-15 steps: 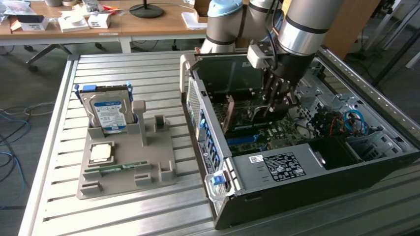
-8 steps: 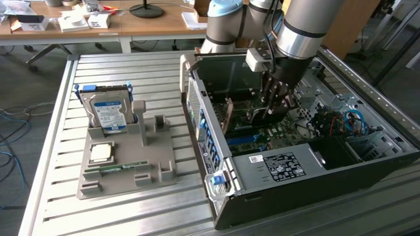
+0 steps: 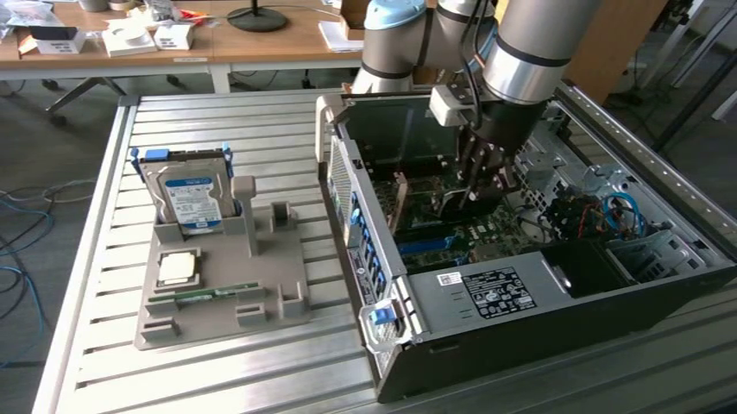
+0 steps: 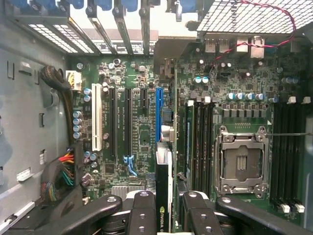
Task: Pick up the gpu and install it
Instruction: 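Insert the gpu into the slot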
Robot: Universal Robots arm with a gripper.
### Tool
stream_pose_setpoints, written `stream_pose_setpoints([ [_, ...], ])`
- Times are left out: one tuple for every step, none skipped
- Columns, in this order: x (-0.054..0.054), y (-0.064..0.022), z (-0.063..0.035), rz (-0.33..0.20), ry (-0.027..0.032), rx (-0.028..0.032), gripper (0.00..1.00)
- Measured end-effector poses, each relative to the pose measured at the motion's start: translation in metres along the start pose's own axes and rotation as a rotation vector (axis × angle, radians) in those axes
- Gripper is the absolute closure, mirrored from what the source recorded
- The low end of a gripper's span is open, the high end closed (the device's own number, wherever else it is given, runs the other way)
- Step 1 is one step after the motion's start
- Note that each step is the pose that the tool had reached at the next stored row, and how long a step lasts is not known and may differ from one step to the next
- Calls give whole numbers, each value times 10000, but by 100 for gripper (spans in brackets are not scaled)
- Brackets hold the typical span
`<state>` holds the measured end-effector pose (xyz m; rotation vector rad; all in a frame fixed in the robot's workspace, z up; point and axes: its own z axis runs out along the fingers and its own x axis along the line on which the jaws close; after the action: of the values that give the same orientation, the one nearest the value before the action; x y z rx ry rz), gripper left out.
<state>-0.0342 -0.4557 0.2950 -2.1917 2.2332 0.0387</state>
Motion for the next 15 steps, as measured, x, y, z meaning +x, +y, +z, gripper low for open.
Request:
stream_pose_setpoints([
  [3,0,2,0,-3,1,74],
  [6,1,1,1,-2,0,74],
  [10,0,1,1,0,0,74],
  [11,1,1,2,0,0,74],
  [11,0,1,2,0,0,74],
  [11,0,1,1,1,-1,74],
  [12,0,5,1,0,0,74],
  [12,0,12,1,0,1,74],
  [12,0,20,1,0,2,74],
  [12,0,26,-1,1,2,74],
  [13,0,34,-1,0,4,74],
  [13,1,41,0,0,5,74],
  [13,1,47,1,0,5,74],
  [13,2,46,1,2,4,74],
  [13,1,46,0,1,5,74],
])
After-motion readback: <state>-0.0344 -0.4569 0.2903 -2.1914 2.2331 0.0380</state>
